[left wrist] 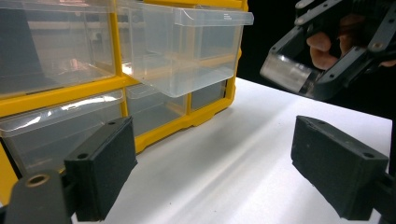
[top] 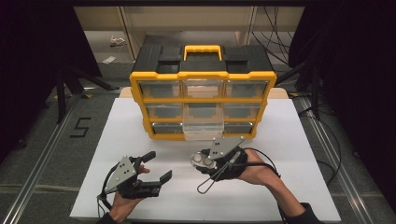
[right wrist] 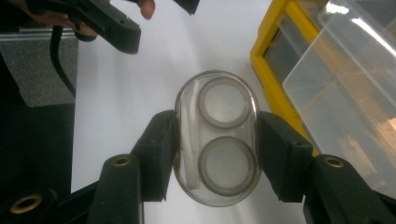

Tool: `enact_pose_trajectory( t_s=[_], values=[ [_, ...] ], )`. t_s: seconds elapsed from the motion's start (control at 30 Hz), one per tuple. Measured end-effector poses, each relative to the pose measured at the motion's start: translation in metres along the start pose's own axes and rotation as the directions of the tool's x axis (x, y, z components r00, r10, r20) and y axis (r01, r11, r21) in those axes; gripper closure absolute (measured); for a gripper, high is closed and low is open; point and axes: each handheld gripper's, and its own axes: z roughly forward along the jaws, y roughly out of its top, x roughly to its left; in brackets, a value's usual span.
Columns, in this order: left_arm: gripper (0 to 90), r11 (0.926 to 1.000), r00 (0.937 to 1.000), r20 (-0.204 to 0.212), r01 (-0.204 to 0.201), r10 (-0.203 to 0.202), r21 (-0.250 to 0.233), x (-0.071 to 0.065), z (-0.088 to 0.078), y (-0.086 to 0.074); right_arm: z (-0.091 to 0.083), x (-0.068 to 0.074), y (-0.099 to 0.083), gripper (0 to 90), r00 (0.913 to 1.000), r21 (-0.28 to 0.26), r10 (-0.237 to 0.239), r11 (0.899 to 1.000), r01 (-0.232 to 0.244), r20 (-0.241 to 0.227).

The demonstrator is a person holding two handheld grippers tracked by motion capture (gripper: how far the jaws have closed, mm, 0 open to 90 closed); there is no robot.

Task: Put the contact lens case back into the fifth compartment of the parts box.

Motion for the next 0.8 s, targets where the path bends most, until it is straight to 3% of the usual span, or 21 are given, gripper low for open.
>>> enact_pose_trajectory(
  t_s=[0.33, 0.8],
  values=[
    [13.6, 1.0, 1.0, -0.002, -0.001, 0.001, -0.002, 0.0, 0.0, 0.0, -0.015, -0.001, 0.007, 49.4, 0.9998, -0.066, 0.008, 0.998, -0.006, 0.018],
    [13.6, 1.0, 1.0, -0.005, 0.001, -0.001, -0.005, 0.001, -0.001, 0.0, -0.022, -0.004, 0.013, 49.4, 0.9992, -0.115, 0.017, 0.993, -0.013, 0.036]
  ],
)
